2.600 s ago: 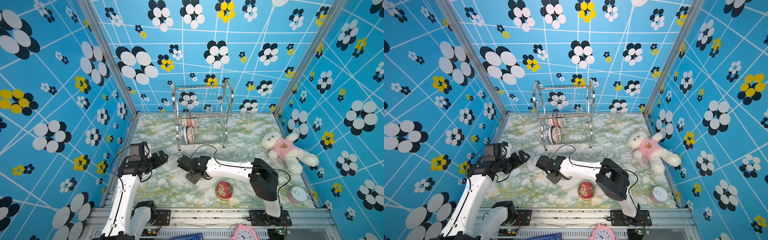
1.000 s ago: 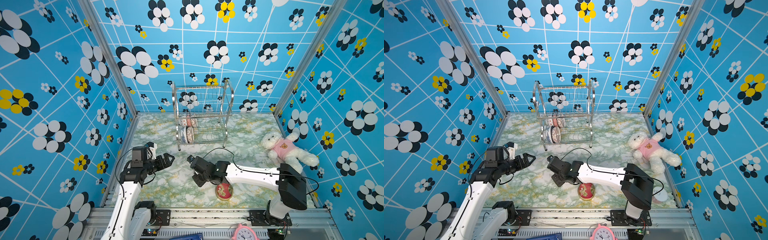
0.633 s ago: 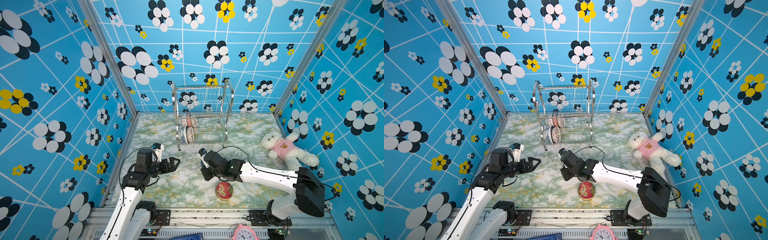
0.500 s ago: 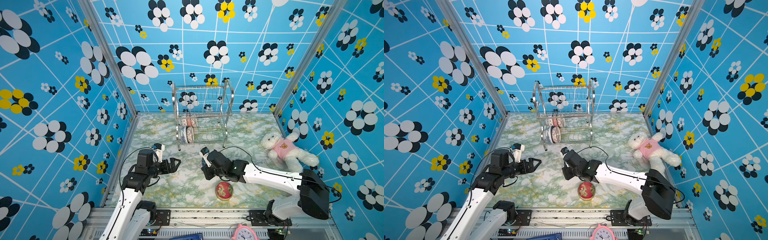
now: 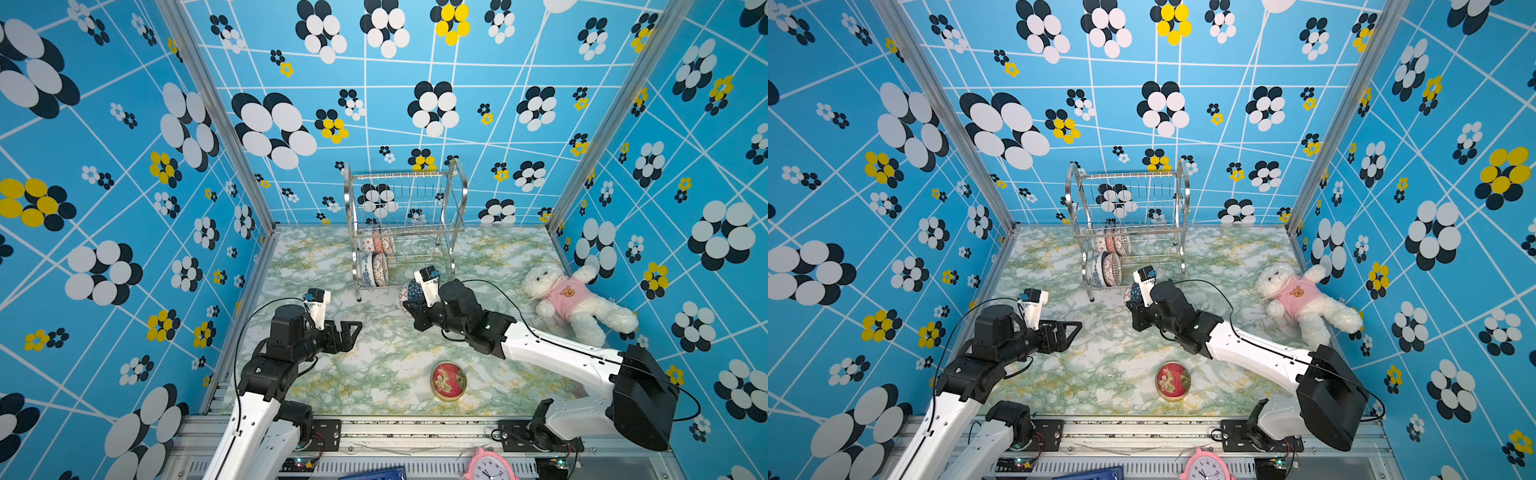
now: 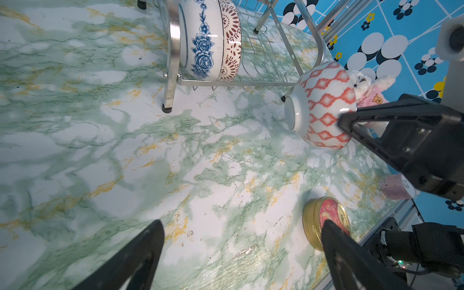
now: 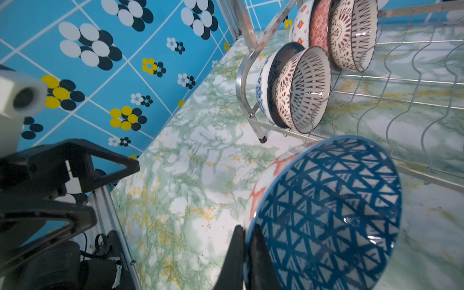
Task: Load bowls into a dish rack
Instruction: Place the bowl in the dish rack.
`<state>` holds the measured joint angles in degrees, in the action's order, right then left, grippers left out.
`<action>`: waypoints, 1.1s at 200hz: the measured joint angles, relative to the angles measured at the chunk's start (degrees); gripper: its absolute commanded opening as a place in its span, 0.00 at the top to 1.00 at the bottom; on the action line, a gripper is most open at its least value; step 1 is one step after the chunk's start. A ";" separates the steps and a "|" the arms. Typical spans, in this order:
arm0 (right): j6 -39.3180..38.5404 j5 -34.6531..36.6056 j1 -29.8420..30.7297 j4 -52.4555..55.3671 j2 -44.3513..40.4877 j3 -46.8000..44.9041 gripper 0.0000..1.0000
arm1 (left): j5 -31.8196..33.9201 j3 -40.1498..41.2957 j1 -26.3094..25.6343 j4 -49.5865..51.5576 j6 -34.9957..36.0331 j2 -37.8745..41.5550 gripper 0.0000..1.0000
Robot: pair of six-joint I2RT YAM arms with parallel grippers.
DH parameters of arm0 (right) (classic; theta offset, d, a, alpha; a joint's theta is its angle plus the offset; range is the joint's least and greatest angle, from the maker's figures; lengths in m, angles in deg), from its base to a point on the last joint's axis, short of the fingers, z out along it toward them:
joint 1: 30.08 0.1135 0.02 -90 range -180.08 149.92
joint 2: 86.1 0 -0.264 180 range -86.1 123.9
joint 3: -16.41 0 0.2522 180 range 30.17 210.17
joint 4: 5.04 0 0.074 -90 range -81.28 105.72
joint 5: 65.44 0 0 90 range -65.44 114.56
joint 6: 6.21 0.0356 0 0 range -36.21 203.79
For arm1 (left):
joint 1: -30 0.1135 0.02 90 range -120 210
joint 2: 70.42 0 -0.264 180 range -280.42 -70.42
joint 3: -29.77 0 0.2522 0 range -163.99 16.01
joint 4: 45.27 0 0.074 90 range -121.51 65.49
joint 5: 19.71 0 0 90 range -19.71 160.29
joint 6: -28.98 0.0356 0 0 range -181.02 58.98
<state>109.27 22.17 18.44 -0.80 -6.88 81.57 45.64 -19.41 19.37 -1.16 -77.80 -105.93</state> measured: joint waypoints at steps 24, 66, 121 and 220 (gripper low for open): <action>2.64 -2.73 -4.13 -5.57 0.15 -0.04 0.94 | -0.22 0.00 0.00 -0.46 2.08 -1.64 0.01; 8.81 -6.84 -9.68 -16.59 4.61 0.02 0.94 | -1.51 0.00 -0.02 -1.75 4.24 -3.69 0.01; 17.05 -9.60 -12.79 -26.56 12.85 0.33 0.94 | -2.40 0.00 -0.28 -3.78 7.43 -2.19 0.01; 25.46 -9.77 -13.31 -40.46 21.66 2.78 0.94 | -3.52 4.31 -0.39 -8.79 8.96 -0.85 0.01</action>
<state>134.73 12.40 5.12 -41.25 14.79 84.34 42.12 -15.10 18.98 -9.95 -68.83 -106.78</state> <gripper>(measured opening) 0.072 0.991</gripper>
